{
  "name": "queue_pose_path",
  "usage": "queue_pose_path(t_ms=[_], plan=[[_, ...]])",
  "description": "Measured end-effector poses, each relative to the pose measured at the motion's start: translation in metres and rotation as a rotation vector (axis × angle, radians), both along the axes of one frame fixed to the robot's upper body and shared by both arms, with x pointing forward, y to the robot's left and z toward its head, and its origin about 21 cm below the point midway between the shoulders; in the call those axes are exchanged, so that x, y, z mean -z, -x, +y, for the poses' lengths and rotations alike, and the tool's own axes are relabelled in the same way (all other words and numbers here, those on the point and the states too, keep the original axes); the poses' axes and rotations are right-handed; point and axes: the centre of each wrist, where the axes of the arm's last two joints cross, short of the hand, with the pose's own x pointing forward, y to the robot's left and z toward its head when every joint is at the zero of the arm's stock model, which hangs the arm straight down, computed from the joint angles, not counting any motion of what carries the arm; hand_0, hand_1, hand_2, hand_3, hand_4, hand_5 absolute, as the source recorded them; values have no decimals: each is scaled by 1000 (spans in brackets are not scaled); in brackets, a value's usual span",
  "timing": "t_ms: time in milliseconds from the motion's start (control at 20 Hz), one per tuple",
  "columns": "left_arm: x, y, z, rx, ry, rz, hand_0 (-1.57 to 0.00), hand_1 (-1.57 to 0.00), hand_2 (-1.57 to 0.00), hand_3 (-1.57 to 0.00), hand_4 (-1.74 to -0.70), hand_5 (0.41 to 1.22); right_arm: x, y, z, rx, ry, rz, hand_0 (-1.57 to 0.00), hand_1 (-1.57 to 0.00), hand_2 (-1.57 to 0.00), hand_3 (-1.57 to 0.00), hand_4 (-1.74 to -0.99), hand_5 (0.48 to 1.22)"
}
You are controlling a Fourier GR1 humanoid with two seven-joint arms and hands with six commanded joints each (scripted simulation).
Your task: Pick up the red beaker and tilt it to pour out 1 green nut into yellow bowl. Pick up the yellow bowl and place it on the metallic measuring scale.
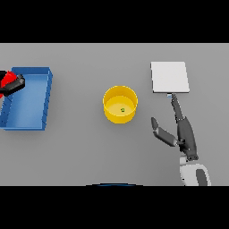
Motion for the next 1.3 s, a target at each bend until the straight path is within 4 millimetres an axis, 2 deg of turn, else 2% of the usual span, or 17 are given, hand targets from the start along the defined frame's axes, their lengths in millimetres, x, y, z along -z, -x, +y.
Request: queue_pose_path(t_ms=[150,250,400,600,700,800,900,1050,1250,1300], plan=[[-2,-1,1,44,11,57,-381,-309,-313,-295,-851,698,4,1,-1,6,8,35,1,1,1,1,-1187,667],[-5,2,2,50,31,60,-244,-197,-200,-189,-815,684,3,1,1,2,-1,25,1,1,1,1,-1187,666],[-6,-1,2,55,42,35,-124,-100,-102,-96,-791,674,1,3,5,2,-4,36,1,1,1,1,-1193,660],[-8,-4,0,64,72,-22,-50,-41,-41,-39,-786,671,-1,2,8,12,77,35,1,1,1,1,-1198,662],[-8,-4,-2,80,69,-48,-32,-26,-26,-24,-780,679,-4,-2,9,-39,92,30,1,1,1,1,-1162,694],[-9,-7,-1,68,75,-52,-20,-16,-16,-15,-779,693,-14,-16,8,-119,153,8,1,1,1,1,-1202,709],[-2,-6,-4,67,85,-40,-12,-10,-10,-9,-786,704,-23,-24,10,-199,234,-21,1,1,1,1,-1234,707],[-4,-7,-3,78,92,-45,-6,-5,-5,-4,-794,710,-35,-41,13,-279,404,-4,1,1,1,1,-1278,683],[-2,-7,-6,84,88,-39,-2,-1,-1,-1,-793,712,-51,-61,23,-403,699,-45,1,1,1,1,-1276,668],[-1,-7,-7,75,85,-37,-1,-1,-1,-1,-793,716,-60,-68,25,-436,770,-59,1,1,1,1,-1276,666]])
